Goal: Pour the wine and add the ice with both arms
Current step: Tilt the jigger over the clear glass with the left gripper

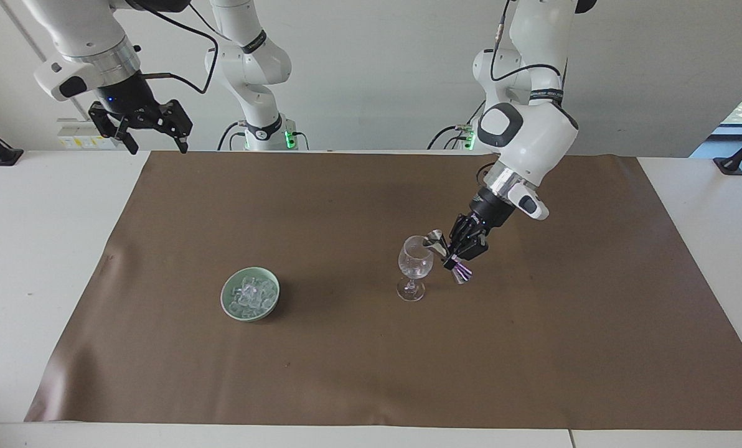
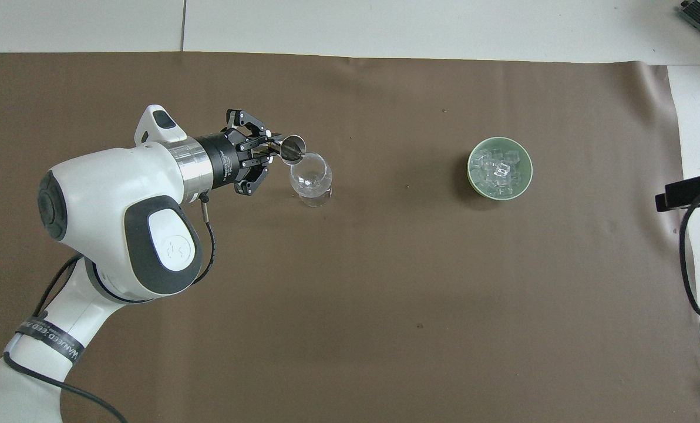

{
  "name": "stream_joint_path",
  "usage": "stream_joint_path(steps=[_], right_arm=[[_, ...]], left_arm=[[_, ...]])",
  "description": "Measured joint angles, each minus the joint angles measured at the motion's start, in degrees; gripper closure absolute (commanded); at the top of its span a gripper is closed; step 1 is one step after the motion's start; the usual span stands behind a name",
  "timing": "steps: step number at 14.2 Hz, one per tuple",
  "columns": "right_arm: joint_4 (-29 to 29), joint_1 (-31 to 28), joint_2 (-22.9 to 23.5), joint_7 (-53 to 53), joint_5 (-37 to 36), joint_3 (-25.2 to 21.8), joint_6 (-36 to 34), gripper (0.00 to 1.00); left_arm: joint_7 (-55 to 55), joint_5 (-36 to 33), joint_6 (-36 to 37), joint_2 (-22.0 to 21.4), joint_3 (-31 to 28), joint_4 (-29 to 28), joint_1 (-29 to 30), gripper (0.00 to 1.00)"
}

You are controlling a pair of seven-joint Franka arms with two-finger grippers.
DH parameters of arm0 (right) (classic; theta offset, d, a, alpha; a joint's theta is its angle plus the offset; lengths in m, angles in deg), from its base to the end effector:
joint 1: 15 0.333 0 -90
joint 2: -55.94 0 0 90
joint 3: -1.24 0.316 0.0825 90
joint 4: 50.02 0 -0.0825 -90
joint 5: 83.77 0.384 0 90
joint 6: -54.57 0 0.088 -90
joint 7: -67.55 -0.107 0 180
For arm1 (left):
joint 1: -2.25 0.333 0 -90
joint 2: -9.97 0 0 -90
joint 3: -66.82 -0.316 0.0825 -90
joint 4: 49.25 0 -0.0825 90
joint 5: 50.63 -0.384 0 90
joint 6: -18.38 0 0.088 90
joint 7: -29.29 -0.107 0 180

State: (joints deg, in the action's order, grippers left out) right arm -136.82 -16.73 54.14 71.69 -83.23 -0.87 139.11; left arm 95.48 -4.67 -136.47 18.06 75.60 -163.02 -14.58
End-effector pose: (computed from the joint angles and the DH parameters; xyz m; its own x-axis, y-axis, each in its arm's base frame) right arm 0.5339 -0.0351 0.6594 1.0000 0.0062 -0.0073 0.0061 -0.9999 -0.0111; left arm 0.5732 -0.2436 0.4514 0.3230 0.8311 -0.4527 0.8502 -0.0447 0.5246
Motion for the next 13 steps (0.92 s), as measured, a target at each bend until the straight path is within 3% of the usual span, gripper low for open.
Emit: stream_joint_path(steps=[13], right_arm=[[0.00,0.00,0.00,0.00,0.00,0.00,0.00,0.00]], left_arm=[[-8.00,-0.04,-7.26,-0.76,0.01,-2.03,-1.53,1.00]])
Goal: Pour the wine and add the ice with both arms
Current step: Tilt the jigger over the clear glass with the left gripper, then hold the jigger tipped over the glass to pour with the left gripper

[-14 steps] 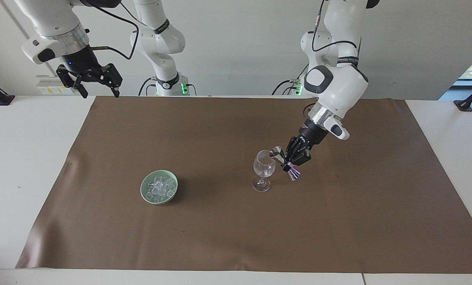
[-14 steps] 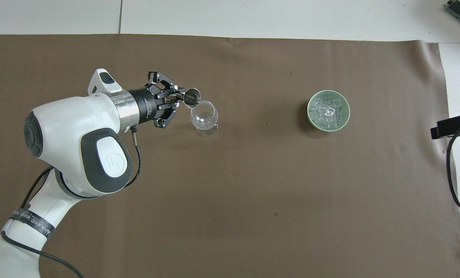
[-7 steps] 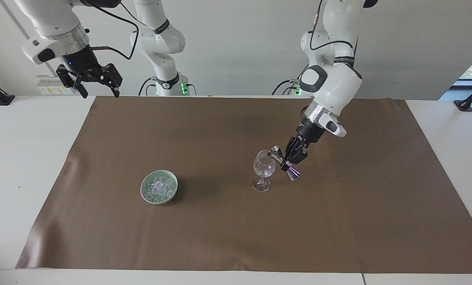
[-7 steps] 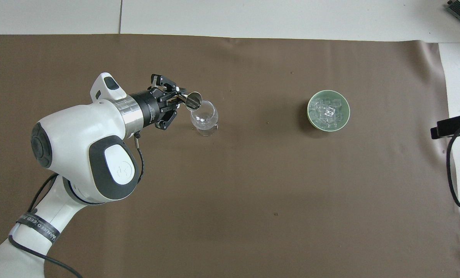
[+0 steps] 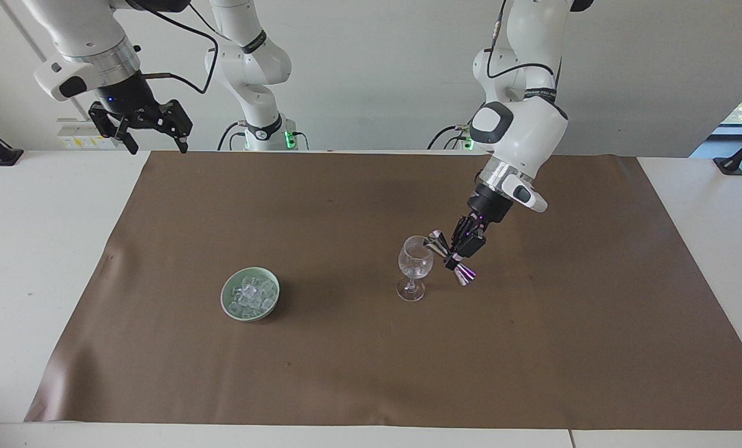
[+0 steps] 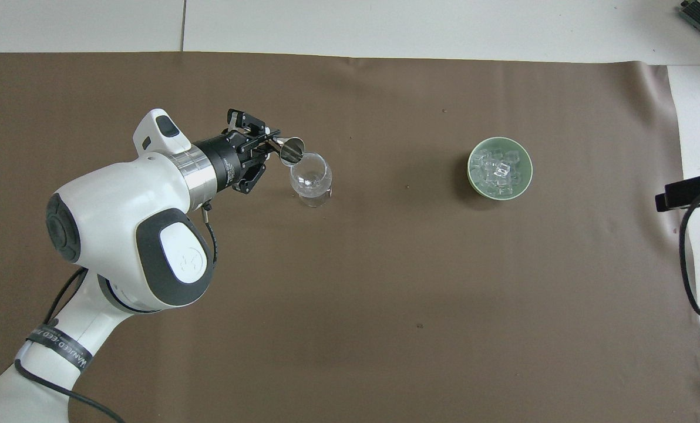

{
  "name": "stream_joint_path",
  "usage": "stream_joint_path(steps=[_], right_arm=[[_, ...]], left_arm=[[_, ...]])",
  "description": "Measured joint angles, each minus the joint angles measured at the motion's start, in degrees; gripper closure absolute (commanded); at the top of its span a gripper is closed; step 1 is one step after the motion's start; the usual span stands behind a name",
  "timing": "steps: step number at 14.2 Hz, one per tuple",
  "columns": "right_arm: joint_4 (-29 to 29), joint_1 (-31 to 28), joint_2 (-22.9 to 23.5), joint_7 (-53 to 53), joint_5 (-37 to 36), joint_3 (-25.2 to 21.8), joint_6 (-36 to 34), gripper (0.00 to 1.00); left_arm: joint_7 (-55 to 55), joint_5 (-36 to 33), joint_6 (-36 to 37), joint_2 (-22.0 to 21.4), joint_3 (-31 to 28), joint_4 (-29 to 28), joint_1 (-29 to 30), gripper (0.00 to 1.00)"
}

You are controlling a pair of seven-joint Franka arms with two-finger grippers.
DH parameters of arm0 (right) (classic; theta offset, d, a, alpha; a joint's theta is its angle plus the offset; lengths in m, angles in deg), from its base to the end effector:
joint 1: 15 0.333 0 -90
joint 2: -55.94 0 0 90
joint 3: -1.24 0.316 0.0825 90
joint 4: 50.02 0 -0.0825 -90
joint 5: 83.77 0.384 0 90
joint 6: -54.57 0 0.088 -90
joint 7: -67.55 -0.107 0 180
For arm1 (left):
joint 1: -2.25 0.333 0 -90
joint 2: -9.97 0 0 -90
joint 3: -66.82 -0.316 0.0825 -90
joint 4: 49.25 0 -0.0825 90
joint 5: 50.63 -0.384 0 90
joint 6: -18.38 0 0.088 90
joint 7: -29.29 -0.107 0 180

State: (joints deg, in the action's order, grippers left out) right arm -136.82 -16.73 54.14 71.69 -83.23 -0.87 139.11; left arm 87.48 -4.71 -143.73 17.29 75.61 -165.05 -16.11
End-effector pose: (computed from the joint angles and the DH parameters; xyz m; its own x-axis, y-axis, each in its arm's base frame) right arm 0.5339 -0.0351 0.6594 1.0000 0.0062 -0.0073 0.0061 -0.9999 -0.0111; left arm 0.5661 -0.2457 0.4546 0.4243 0.8448 -0.3260 0.7550 -0.1313 0.6425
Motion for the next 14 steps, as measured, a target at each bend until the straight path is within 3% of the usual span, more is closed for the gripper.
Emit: stream_joint_path(steps=[14], right_arm=[[0.00,0.00,0.00,0.00,0.00,0.00,0.00,0.00]], left_arm=[[-5.95,-3.03,-5.18,-0.17,0.01,-1.55,-1.68,1.00]])
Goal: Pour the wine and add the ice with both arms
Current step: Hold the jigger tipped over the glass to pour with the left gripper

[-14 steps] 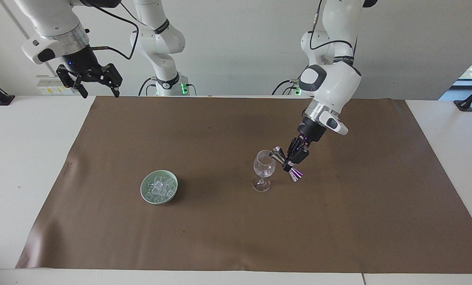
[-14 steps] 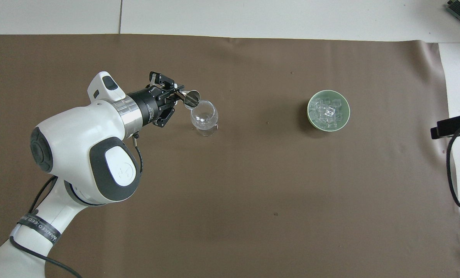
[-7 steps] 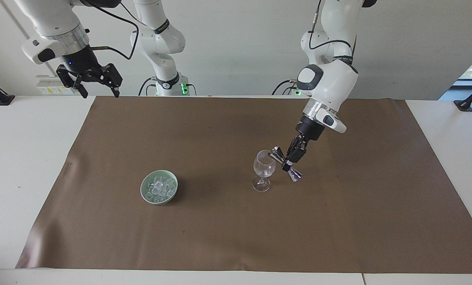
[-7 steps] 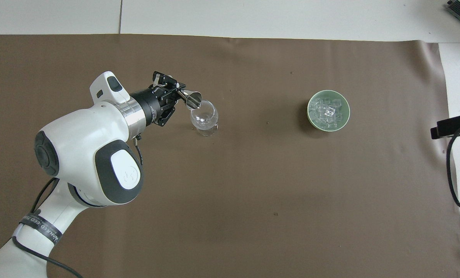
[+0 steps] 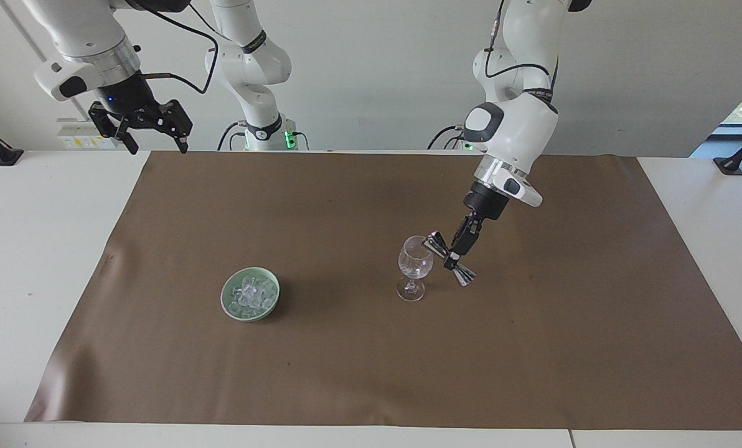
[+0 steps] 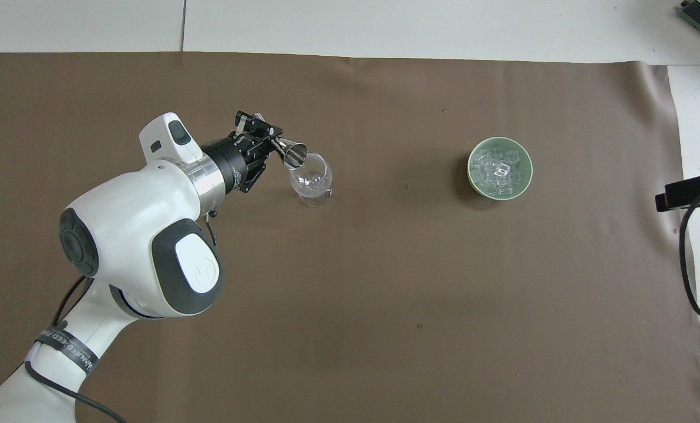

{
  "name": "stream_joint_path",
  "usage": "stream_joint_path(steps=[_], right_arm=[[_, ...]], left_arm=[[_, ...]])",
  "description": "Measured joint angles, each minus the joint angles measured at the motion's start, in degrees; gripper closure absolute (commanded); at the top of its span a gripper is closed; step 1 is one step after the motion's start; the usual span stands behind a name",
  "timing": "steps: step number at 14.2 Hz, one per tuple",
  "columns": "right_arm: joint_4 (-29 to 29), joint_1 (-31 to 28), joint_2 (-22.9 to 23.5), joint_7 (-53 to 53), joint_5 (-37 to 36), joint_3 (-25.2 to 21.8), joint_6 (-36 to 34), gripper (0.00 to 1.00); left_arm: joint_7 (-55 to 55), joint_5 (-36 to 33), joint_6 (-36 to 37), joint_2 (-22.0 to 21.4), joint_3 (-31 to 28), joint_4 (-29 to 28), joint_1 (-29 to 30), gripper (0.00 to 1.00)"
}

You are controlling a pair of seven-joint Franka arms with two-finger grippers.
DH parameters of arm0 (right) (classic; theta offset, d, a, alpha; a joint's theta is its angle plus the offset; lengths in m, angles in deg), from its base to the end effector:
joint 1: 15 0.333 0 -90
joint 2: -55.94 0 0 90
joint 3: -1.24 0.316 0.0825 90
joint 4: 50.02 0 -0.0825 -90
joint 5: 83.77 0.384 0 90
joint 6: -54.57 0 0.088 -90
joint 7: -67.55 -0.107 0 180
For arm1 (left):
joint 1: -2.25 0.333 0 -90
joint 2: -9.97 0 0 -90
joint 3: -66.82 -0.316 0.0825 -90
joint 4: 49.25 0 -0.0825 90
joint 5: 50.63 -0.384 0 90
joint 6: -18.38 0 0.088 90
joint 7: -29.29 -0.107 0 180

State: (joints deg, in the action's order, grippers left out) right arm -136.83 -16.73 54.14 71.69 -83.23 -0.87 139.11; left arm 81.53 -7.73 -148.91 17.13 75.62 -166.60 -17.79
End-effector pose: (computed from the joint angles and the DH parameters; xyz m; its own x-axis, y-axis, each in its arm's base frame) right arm 0.5339 -0.0351 0.6593 1.0000 0.0062 -0.0074 0.0061 -0.9999 -0.0111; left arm 0.5580 -0.2554 0.4542 0.5205 0.8351 -0.1779 0.6556 -0.2574 0.7099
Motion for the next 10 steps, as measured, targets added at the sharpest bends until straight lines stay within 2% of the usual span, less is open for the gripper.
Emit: stream_joint_path(steps=[10], right_arm=[[0.00,0.00,0.00,0.00,0.00,0.00,0.00,0.00]], left_arm=[[-4.02,-0.15,-2.03,-0.52,0.01,-0.64,-0.94,1.00]])
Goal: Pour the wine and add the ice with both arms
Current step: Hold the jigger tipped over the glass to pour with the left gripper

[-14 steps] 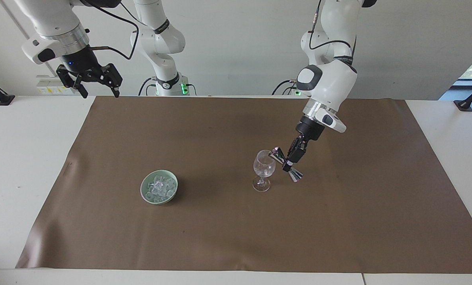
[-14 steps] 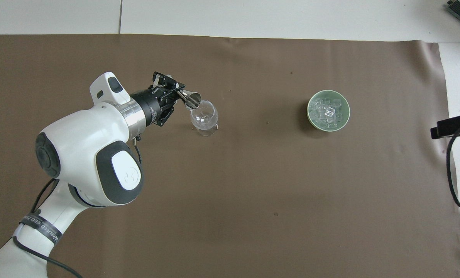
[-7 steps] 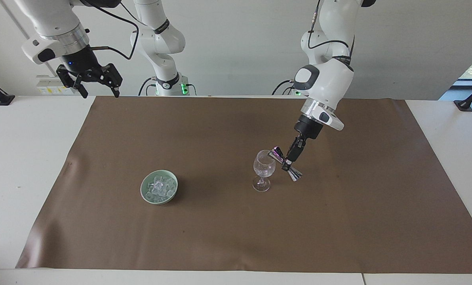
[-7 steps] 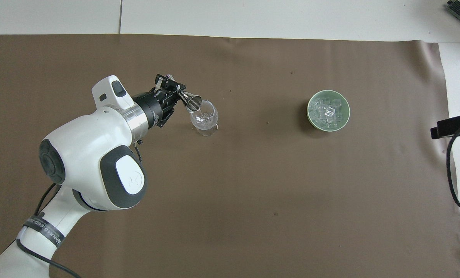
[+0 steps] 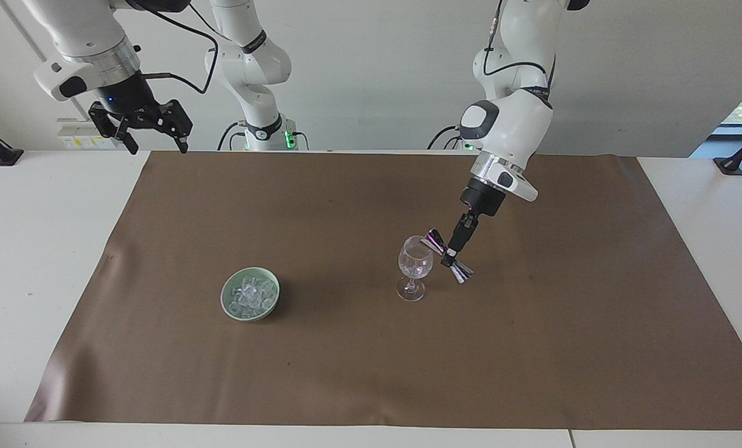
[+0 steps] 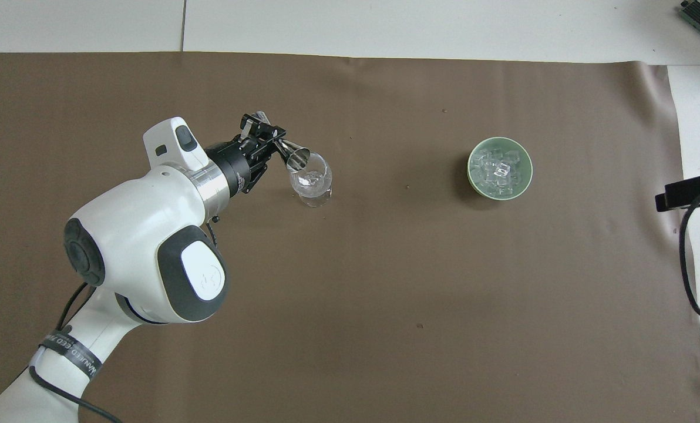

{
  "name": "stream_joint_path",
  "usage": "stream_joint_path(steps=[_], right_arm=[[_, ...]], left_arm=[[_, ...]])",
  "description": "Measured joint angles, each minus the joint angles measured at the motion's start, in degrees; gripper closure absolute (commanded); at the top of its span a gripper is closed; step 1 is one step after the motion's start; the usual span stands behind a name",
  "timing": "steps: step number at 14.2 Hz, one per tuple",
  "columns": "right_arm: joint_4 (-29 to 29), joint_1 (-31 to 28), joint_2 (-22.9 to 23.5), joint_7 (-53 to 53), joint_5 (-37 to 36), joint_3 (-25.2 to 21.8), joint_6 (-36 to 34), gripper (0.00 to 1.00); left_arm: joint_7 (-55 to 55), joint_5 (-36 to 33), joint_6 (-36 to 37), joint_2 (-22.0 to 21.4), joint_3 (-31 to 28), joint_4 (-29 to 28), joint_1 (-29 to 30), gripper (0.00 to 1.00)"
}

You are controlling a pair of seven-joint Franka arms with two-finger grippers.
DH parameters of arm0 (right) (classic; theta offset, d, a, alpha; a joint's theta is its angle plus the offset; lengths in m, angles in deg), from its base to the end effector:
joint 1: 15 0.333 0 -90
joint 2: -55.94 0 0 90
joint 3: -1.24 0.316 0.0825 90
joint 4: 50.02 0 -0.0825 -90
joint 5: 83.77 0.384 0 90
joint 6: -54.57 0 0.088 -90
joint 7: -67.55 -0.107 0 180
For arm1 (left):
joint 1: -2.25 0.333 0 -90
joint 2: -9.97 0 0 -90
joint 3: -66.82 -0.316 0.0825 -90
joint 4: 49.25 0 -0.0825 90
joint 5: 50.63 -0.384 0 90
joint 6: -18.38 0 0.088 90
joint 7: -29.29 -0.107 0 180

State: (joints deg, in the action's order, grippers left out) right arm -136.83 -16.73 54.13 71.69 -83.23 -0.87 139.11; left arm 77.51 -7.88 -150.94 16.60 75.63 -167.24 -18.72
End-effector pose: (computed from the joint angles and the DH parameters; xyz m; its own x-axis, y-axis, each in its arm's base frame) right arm 0.5338 -0.0351 0.6594 1.0000 0.0062 -0.0073 0.0061 -0.9999 -0.0111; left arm 0.5523 -0.2607 0.4584 0.5668 0.8167 -0.1085 0.5970 -0.3164 0.7372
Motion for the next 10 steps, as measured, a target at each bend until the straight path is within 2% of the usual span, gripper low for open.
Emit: stream_joint_path(steps=[10], right_arm=[[0.00,0.00,0.00,0.00,0.00,0.00,0.00,0.00]], left_arm=[[-3.83,-1.70,-1.95,0.00,-0.02,-0.44,-0.38,1.00]])
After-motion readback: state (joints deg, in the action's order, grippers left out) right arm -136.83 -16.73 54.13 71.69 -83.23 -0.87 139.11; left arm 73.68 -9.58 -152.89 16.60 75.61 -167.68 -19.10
